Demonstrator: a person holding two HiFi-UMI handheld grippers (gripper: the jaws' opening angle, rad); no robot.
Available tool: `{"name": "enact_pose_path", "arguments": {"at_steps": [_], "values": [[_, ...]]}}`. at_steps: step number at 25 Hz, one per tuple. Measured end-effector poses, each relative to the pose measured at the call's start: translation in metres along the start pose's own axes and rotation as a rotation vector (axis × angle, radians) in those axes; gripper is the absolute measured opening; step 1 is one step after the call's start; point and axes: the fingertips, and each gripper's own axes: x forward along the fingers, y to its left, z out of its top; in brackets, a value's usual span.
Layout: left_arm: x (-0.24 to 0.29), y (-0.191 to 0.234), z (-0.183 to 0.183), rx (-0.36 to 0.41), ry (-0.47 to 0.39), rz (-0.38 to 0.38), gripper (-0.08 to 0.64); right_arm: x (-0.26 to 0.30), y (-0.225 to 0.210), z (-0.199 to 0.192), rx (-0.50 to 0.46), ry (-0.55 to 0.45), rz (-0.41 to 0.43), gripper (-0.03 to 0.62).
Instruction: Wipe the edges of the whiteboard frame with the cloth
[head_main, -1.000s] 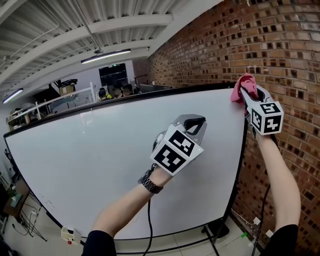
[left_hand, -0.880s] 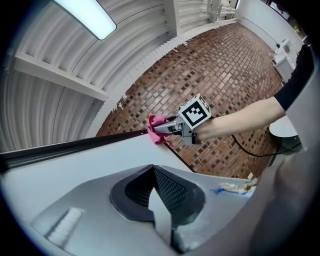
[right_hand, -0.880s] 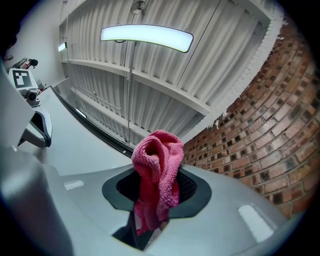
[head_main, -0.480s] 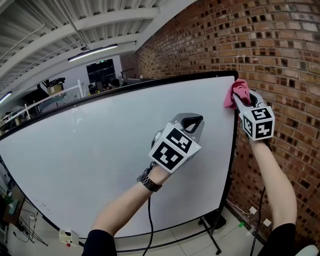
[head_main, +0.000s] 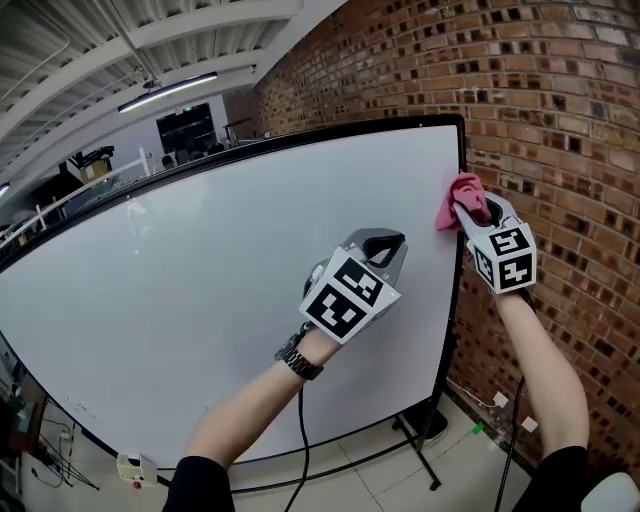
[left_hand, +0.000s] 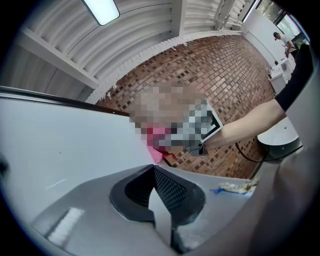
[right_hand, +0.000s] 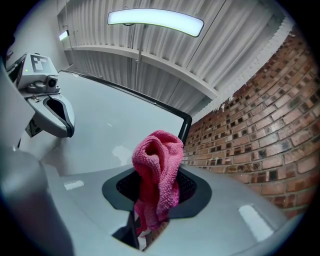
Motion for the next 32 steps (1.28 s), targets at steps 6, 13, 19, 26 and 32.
{"name": "enact_pose_path", "arguments": {"at_steps": [6,13,19,26,32], "values": [[0.002,-0.013,-0.018,-0.021,0.039,-0.034,-0.003,-0.008,0.008,-0.029,0.000,0.033,0.003,0.126],[-0.004,-0.016,-0.031,-0.027,0.065,-0.038,-0.003,-0.015,0.026,-0.066,0.059,0.091,0.053,0.126],[-0.005,-0.027,-0.051,-0.058,0.091,-0.058,-0.003,-0.023,0.038,-0.096,0.082,0.144,0.078,0.126],[-0.007,-0.051,-0.060,-0.200,0.079,-0.172,-0.003,-0.034,0.047,-0.140,0.100,0.210,0.078,0.126],[-0.006,-0.070,-0.082,-0.257,0.145,-0.207,-0.003,-0.046,0.061,-0.180,0.156,0.265,0.091,0.126]]}}
